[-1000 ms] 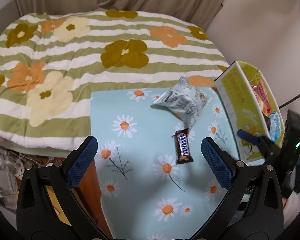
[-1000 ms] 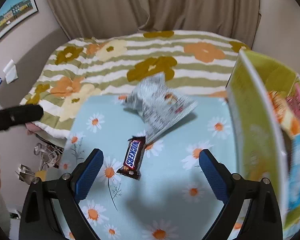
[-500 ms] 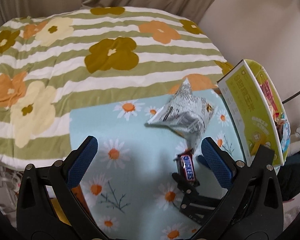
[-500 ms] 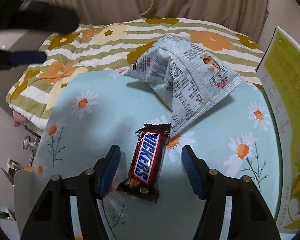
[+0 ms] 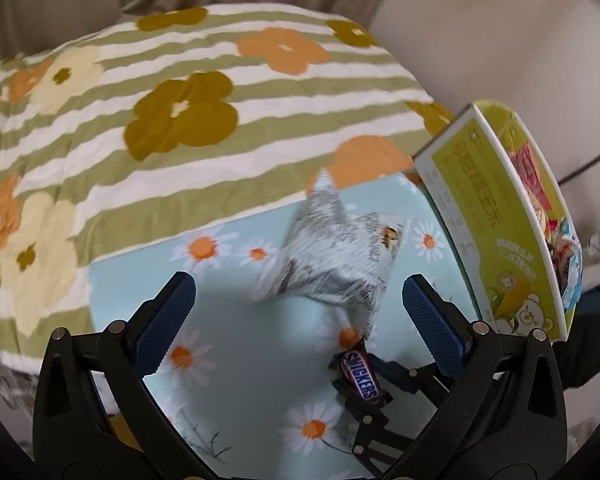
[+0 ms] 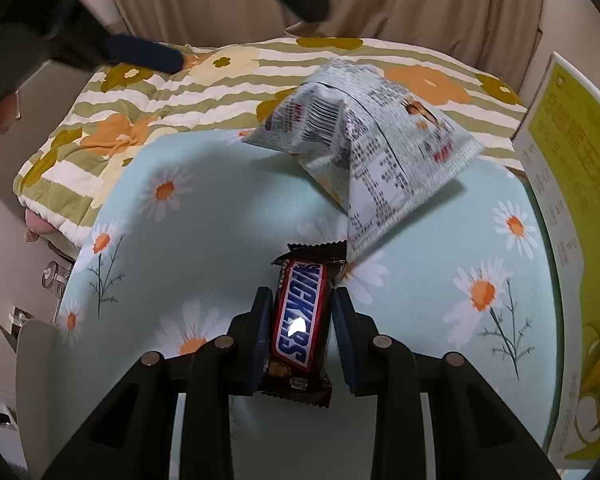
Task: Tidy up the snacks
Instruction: 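Grasp the silver bag with the left tool while the right tool grasps the Snickers bar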
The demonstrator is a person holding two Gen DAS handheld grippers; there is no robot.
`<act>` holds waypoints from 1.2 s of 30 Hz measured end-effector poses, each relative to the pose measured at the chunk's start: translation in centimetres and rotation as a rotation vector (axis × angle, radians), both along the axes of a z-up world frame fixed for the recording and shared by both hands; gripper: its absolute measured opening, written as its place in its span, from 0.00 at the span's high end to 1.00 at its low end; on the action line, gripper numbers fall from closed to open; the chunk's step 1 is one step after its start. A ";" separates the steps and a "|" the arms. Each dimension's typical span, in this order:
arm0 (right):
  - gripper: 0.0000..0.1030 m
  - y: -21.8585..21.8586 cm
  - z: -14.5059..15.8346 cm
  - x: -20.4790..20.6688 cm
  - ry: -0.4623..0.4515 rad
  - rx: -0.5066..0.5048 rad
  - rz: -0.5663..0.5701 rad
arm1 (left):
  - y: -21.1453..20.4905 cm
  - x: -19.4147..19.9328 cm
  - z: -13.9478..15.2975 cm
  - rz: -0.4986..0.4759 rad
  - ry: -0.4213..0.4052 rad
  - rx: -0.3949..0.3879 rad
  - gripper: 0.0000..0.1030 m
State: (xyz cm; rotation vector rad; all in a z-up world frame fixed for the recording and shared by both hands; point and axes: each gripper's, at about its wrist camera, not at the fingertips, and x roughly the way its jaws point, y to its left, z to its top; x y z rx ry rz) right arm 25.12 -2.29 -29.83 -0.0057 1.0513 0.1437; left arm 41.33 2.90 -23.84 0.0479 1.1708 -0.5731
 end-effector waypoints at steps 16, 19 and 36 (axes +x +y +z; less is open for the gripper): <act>0.75 -4.4 0.2 -2.2 0.030 0.008 -0.108 | -7.3 1.1 -5.5 -0.172 0.039 0.105 0.01; 0.75 -4.7 0.2 -2.3 0.031 0.020 -0.112 | -7.3 1.3 -6.3 -0.174 0.053 0.105 0.04; 0.75 -4.1 0.5 -1.8 0.036 0.012 -0.104 | -5.4 0.6 -5.2 -0.166 0.043 0.044 0.40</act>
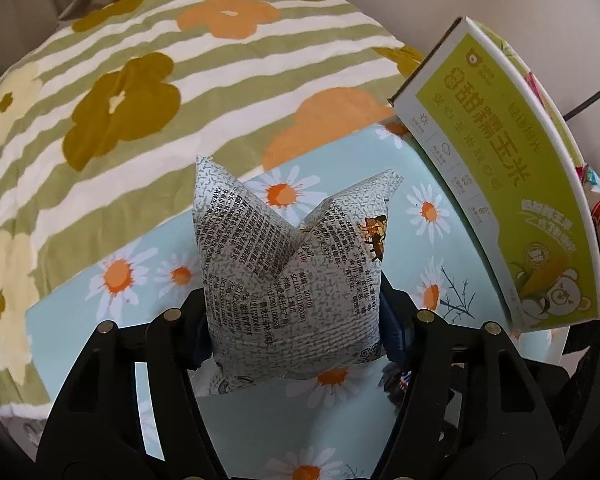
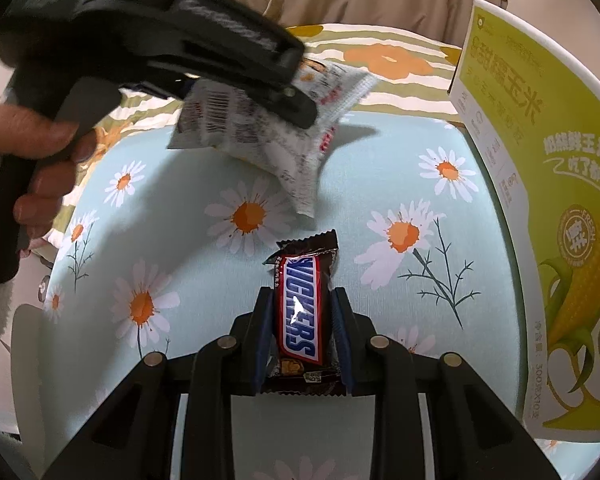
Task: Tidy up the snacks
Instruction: 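Grasp the silver bag with the left tool while the right tool grasps the Snickers bar, then carry both snacks into the cardboard box and open both tools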
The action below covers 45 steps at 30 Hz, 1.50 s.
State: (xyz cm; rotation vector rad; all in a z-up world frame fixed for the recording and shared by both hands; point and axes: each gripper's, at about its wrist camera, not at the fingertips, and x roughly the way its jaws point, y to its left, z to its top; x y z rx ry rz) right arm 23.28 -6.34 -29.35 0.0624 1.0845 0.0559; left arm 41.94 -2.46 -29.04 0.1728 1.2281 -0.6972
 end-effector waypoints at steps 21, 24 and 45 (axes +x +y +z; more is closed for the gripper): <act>0.51 -0.9 3.7 0.2 -0.039 0.028 0.122 | 6.3 -3.3 8.8 0.228 -0.118 -0.070 0.39; 0.51 -0.6 1.9 0.7 -0.006 0.054 0.132 | 7.0 -3.6 7.9 0.245 -0.096 -0.062 0.39; 0.75 -0.4 0.9 2.8 0.120 -0.016 0.132 | 9.4 -4.1 6.8 0.265 -0.070 -0.080 0.39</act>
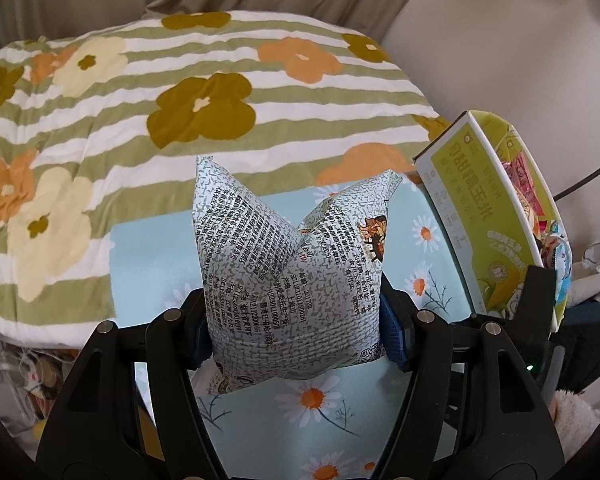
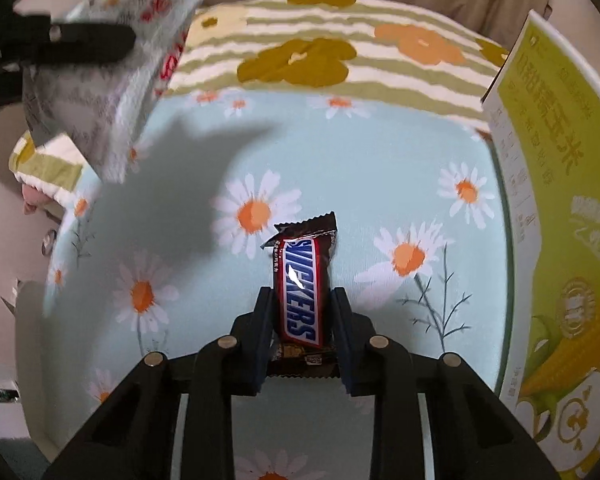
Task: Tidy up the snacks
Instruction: 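Carry both snacks into the cardboard box and open both tools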
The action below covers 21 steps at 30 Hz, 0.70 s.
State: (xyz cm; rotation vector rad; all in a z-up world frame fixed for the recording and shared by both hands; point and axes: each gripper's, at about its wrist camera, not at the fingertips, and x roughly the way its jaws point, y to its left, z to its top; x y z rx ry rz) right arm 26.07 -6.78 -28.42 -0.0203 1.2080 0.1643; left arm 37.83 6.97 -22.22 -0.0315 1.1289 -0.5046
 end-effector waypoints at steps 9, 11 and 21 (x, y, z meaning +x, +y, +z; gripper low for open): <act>0.75 -2.5 11.7 0.6 -0.219 0.106 -0.032 | -1.9 -0.3 6.7 -0.017 -0.113 0.004 0.39; 0.75 -3.8 14.3 0.5 -0.262 0.121 -0.041 | -3.3 -0.5 8.5 -0.027 -0.143 0.005 0.39; 0.75 -16.5 19.7 -1.2 -0.342 0.088 -0.105 | -15.3 -2.0 12.4 -0.063 -0.174 -0.052 0.39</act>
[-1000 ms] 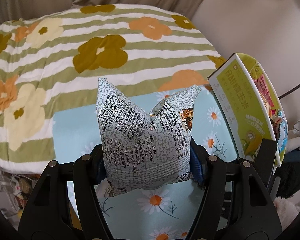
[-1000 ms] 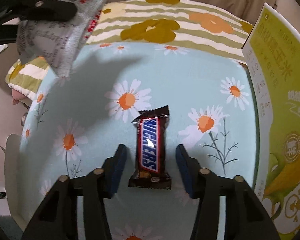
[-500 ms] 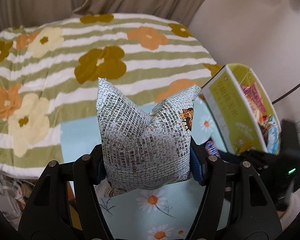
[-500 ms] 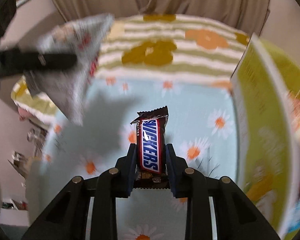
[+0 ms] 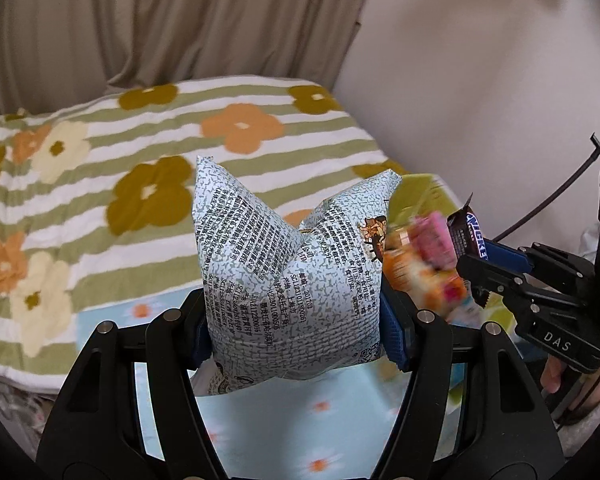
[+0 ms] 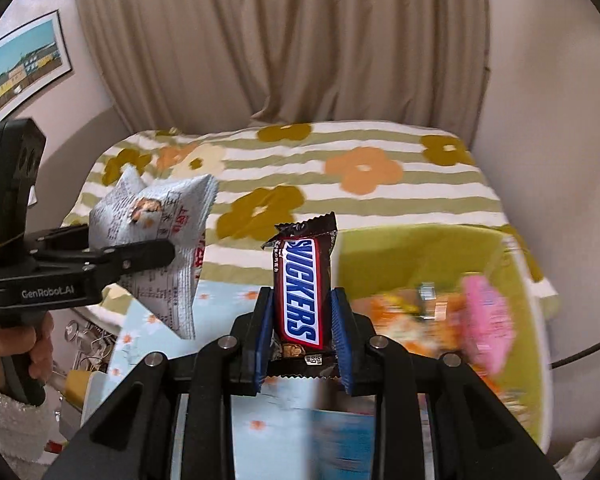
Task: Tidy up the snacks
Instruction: 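Carry both snacks into the cardboard box and open both tools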
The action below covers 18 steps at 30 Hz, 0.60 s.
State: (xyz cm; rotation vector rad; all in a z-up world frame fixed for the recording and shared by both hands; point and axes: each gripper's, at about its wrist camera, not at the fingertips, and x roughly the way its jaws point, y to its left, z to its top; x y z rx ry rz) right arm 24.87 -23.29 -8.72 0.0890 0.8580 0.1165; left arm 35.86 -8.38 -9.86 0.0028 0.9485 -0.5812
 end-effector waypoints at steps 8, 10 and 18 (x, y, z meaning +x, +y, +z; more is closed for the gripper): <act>0.75 -10.5 0.0 -1.8 0.000 0.020 -0.044 | -12.5 -0.8 -1.3 -0.028 0.029 -0.004 0.39; 0.75 -12.2 -0.4 -2.0 0.007 0.034 -0.049 | -15.3 -0.7 -2.1 -0.029 0.051 0.010 0.38; 0.75 -16.4 -1.9 -2.3 0.043 0.108 -0.043 | -18.4 -0.6 -3.7 0.015 0.099 0.066 0.00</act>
